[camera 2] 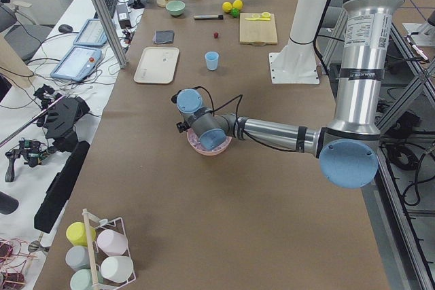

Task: Mash ice and strawberries in cup
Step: 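Move the left gripper back over the pink bowl of ice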

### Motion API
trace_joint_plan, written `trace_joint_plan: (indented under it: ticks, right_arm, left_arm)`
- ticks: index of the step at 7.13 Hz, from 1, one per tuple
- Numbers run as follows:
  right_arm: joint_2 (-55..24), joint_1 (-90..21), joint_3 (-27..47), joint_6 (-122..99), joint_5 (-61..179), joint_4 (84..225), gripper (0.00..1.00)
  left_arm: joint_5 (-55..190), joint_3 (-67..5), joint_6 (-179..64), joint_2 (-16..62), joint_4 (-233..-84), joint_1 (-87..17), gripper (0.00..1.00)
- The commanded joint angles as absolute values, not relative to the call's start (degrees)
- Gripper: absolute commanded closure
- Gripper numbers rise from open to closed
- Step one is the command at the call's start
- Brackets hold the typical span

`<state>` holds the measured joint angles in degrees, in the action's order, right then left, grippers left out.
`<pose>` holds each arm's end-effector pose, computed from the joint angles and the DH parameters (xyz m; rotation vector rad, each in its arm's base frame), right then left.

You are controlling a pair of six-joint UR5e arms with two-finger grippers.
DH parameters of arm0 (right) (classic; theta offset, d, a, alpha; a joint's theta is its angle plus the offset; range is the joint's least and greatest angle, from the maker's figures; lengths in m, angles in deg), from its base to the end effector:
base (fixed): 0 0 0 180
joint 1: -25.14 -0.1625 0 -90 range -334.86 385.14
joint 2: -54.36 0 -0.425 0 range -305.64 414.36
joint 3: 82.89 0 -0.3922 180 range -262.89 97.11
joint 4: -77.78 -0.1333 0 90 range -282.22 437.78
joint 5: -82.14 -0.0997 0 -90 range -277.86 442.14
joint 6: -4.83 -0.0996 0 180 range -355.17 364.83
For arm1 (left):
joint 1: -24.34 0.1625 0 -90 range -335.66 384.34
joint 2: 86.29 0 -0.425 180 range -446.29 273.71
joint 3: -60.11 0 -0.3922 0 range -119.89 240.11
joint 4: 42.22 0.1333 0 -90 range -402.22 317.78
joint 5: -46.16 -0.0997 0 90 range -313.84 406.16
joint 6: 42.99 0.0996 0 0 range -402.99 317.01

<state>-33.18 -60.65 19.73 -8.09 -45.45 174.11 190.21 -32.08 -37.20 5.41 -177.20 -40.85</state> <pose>0.0351 -0.5114 0.5479 0.0481 -0.6696 0.0962 0.1677 -0.4882 0.5241 0.6491 1.0314 0.8696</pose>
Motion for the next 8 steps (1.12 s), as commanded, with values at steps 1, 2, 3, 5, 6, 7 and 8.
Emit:
trace_joint_plan:
  ticks: [1, 2, 3, 5, 6, 7, 8]
  right_arm:
    - [-33.44, -60.64, 19.85, -7.92, -45.39, 174.11, 0.0]
    - [-33.45, -60.64, 19.85, -7.92, -45.3, 174.11, 0.0]
    - [-33.45, -60.64, 19.77, -7.83, -45.3, 174.11, 0.0]
    - [-33.53, -60.64, 19.33, -7.83, -45.12, 173.41, 0.0]
    - [-33.62, -60.64, 19.33, -7.92, -45.12, 173.41, 0.0]
    - [-33.62, -60.64, 19.33, -7.92, -45.03, 173.41, 0.0]
    - [-33.88, -60.64, 19.33, -7.92, -45.03, 173.41, 0.0]
  left_arm:
    - [189.95, -32.53, -36.92, 3.71, -178.1, -38.26, 0.04]
    - [187.6, -32.96, -37.01, 3.88, -178.1, -36.41, 0.04]
    - [187.14, -33.4, -37.1, 4.14, -178.1, -35.17, 0.07]
    - [185.31, -33.32, -37.01, 4.23, -178.1, -34.03, 0.16]
    - [183.46, -33.23, -37.1, 4.41, -178.1, -32.37, 0.18]
    - [183.1, -33.23, -37.19, 4.58, -178.01, -31.39, 0.2]
    - [183.09, -33.23, -37.27, 4.85, -178.01, -31.3, 0.2]
